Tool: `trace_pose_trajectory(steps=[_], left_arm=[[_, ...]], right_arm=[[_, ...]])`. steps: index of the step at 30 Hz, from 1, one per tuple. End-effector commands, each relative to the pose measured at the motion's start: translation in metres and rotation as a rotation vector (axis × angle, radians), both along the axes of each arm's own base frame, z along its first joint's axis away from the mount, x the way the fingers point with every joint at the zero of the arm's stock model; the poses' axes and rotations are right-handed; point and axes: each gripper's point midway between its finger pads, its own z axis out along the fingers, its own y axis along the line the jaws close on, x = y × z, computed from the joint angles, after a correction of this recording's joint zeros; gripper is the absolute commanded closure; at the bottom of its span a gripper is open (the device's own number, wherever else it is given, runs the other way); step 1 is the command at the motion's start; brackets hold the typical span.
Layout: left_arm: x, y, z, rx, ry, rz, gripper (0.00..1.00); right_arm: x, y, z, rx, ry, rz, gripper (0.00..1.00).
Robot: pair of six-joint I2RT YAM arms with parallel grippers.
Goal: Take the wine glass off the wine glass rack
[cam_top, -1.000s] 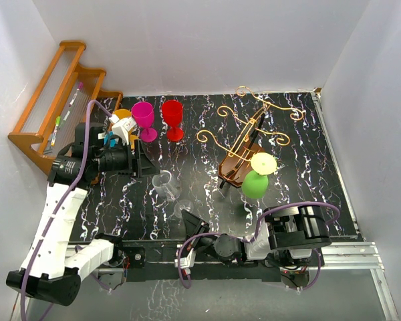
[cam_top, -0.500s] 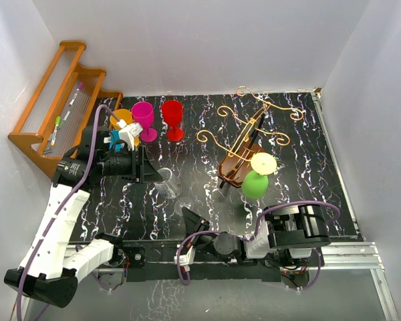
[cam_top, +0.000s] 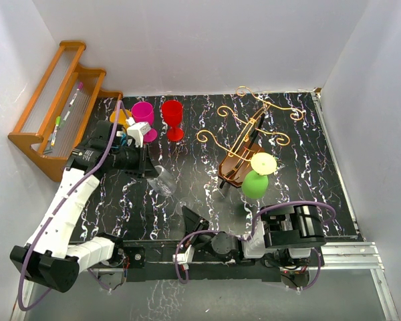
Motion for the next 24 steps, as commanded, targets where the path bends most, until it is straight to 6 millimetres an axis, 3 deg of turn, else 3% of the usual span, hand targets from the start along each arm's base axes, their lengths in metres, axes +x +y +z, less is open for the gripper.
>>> trace_pose_trajectory(steps=[1, 4, 8, 11, 16, 19, 21, 24], left_arm=[[-0.007, -0.006, 0.008, -0.028, 0.029, -0.01, 1.0], [0.0, -0.001, 0.016, -0.001, -0.005, 0.029, 1.0], [0.01, 0.005, 0.026, 0.026, -0.051, 0.082, 1.0], [0.015, 0.009, 0.029, 0.048, -0.066, 0.108, 1.0], [0.029, 0.021, 0.037, 0.115, -0.097, 0.171, 1.0], [0.05, 0.05, 0.036, 0.272, -0.135, 0.292, 1.0], [0.065, 0.066, 0.037, 0.361, -0.151, 0.363, 1.0], [0.085, 0.079, 0.04, 0.437, -0.174, 0.43, 1.0]], right_arm=[[0.001, 0.002, 0.045, 0.197, -0.012, -0.008, 0.91], [0.003, 0.0, 0.044, 0.196, -0.012, -0.022, 0.84], [0.003, -0.001, 0.042, 0.196, -0.004, -0.02, 0.64], [0.003, 0.0, 0.043, 0.202, 0.0, -0.021, 0.56], [0.004, -0.002, 0.037, 0.176, 0.007, -0.032, 0.54], [0.006, -0.002, 0.028, 0.146, 0.032, -0.043, 0.54], [0.007, -0.005, 0.032, 0.155, 0.056, -0.05, 0.54], [0.008, -0.008, 0.031, 0.149, 0.08, -0.056, 0.54]])
